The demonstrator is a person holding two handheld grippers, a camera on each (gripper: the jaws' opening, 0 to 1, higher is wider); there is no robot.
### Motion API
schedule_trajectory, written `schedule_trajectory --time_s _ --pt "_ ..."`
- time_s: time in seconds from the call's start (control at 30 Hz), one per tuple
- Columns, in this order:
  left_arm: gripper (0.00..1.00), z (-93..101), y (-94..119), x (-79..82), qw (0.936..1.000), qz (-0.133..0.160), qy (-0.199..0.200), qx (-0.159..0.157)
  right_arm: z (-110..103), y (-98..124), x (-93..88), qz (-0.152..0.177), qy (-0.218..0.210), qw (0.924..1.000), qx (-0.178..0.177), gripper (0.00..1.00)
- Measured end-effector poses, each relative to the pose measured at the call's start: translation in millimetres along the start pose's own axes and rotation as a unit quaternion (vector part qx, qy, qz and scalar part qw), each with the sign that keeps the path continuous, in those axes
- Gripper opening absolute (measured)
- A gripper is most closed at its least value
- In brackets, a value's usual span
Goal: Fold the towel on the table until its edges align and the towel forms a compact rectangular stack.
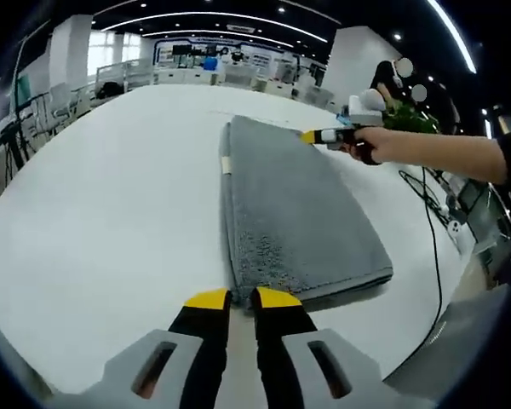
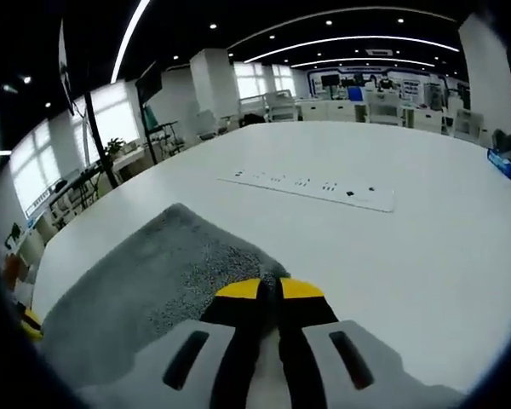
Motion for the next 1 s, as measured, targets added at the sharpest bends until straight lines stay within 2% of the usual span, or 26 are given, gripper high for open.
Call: schedule_trajectory --time_s 0.1,0.27,0.37,0.4,0.47,0.5,0.53,0.7,0.83,1.0 --pt "0.11 12.0 -5.5 -0.3 0.9999 -0.005 0.004 -0.015 8.9 3.7 -2.3 0.001 0.001 1.0000 -0.004 0.04" --pt "0.10 35.6 -16.4 -3.8 0.9982 -0.034 -0.018 -0.047 28.1 11.7 -6.7 0.000 0.004 0.9999 -0.016 0.04" --pt "0.10 62.3 -25.8 -7.9 0.9928 -0.060 -0.060 -0.085 46.4 20.1 -12.0 -0.001 -0.006 0.9995 -0.031 0.04" --pt "0.10 76.6 -29.6 -9.8 0.9913 -0.065 -0.059 -0.098 53.2 23.9 -14.4 -0.001 -0.008 0.9994 -0.034 0.04" --pt "0.10 80.6 -32.3 -11.3 0.9907 -0.065 -0.058 -0.104 64.5 29.8 -18.0 -0.002 -0.006 0.9990 -0.043 0.04" --pt "0.10 89.4 -34.8 -12.5 0.9876 -0.073 -0.075 -0.116 70.3 33.3 -20.1 -0.005 -0.004 0.9988 -0.048 0.04" --pt "0.10 93.1 -36.1 -12.9 0.9872 -0.073 -0.079 -0.117 74.3 35.8 -21.5 -0.006 0.008 0.9987 -0.051 0.04" --pt "0.10 98.9 -39.7 -15.7 0.9873 -0.069 -0.070 -0.125 88.6 45.5 -27.6 -0.007 0.018 0.9982 -0.057 0.04" --pt "0.10 99.1 -40.5 -16.1 0.9869 -0.072 -0.073 -0.125 87.3 44.5 -25.5 -0.011 -0.005 0.9990 -0.044 0.05" --pt "0.11 100.2 -40.8 -14.5 0.9859 -0.077 -0.089 -0.119 82.8 56.3 -18.2 -0.003 0.010 0.9994 -0.034 0.08"
Point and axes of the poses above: the point that each gripper's makers call its tool centre point, and the gripper's own axes: y roughly backward along the fingers, z roughly to its right, x roughly out of its top, the point moved 3 cm from there along y, roughly backward along the fingers, and after that the axes turned 15 degrees about -x, right-handed, at the moved point
